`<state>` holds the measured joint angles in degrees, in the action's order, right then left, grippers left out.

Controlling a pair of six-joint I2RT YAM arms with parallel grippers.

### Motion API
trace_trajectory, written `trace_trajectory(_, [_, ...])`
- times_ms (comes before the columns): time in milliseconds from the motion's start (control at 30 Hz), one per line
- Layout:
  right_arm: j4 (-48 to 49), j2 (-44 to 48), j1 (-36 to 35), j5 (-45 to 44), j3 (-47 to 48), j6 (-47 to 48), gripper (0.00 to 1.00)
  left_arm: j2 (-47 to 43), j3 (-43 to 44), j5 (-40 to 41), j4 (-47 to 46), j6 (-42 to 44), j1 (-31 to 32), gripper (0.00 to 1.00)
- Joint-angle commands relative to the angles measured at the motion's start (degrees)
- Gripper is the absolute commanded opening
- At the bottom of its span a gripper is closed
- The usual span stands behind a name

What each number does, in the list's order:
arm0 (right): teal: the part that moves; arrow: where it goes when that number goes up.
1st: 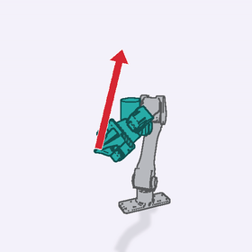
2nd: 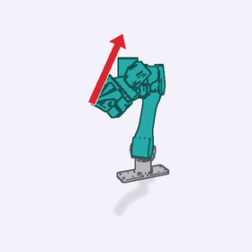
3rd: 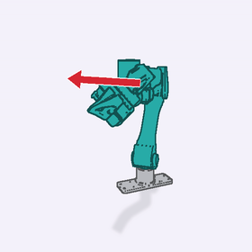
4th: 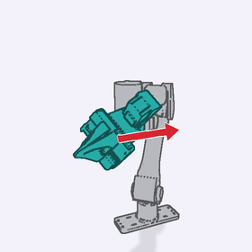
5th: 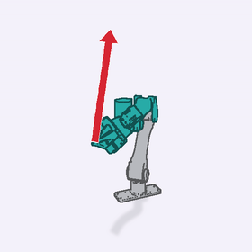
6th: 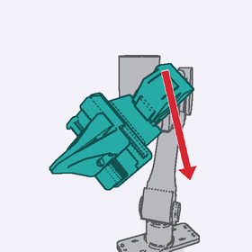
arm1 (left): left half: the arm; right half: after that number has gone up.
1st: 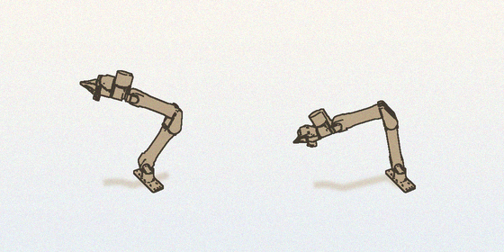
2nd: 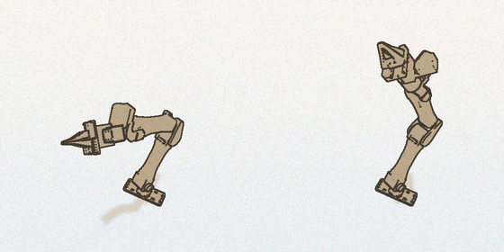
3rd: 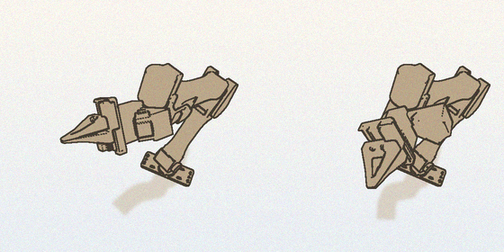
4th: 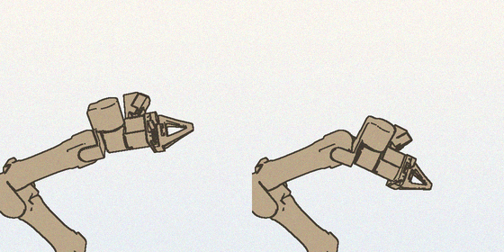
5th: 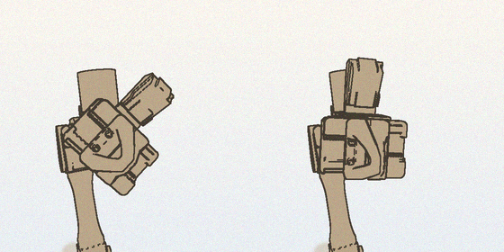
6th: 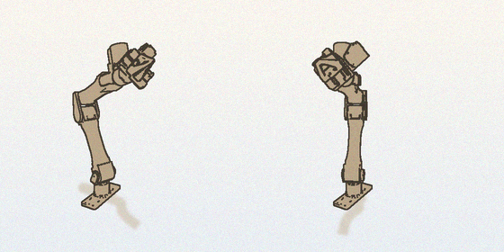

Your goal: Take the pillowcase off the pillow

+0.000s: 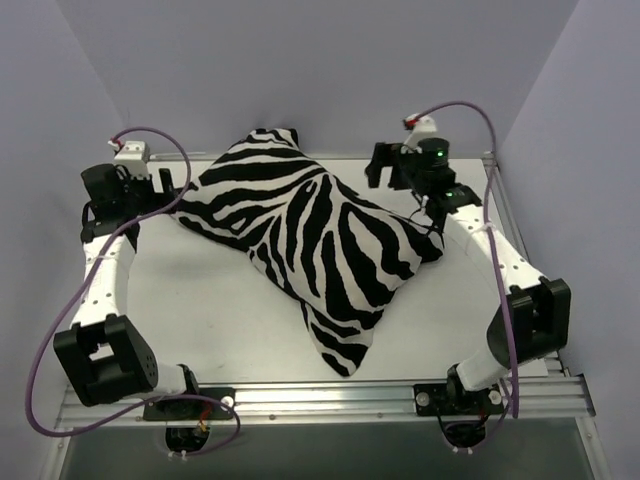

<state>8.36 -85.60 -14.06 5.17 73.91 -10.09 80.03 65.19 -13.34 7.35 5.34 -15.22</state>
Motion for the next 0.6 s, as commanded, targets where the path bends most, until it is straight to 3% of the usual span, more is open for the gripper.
trace_trajectory(0, [-13.3,-6.4,-2.7,14.6,5.3,1.7,1.00,-1.2,7.2,-14.1,23.3,6.8,2.4,1.00])
trace_trajectory(200, [-13.2,-21.1,-3.2,21.5,9.8,1.6,1.00,0.6,6.9,-5.5,28.8,12.2,14.0,1.00])
trace_trajectory(300, [-11.4,-28.4,-4.7,27.9,12.0,0.6,1.00,2.1,5.9,-6.9,28.5,12.8,17.1,1.00])
trace_trajectory(333, [-11.3,-30.0,-4.8,34.7,13.5,-0.1,0.97,3.8,5.9,-7.7,28.4,12.6,17.2,1.00])
trace_trajectory(400, [-12.1,-33.6,-5.6,40.3,14.2,-0.2,0.91,5.8,5.9,-9.5,27.2,12.8,17.3,1.00])
trace_trajectory(500, [-11.7,-33.8,-5.5,42.4,13.5,0.2,0.62,9.9,5.7,-9.2,24.0,11.5,17.3,1.00])
trace_trajectory(533, [-11.4,-33.1,-5.1,42.6,13.1,0.0,0.38,11.5,5.9,-9.2,23.6,11.3,17.4,1.00])
trace_trajectory(567, [-11.0,-32.3,-4.5,43.3,12.2,-0.5,0.26,12.2,6.1,-9.5,23.2,10.7,17.4,1.00])
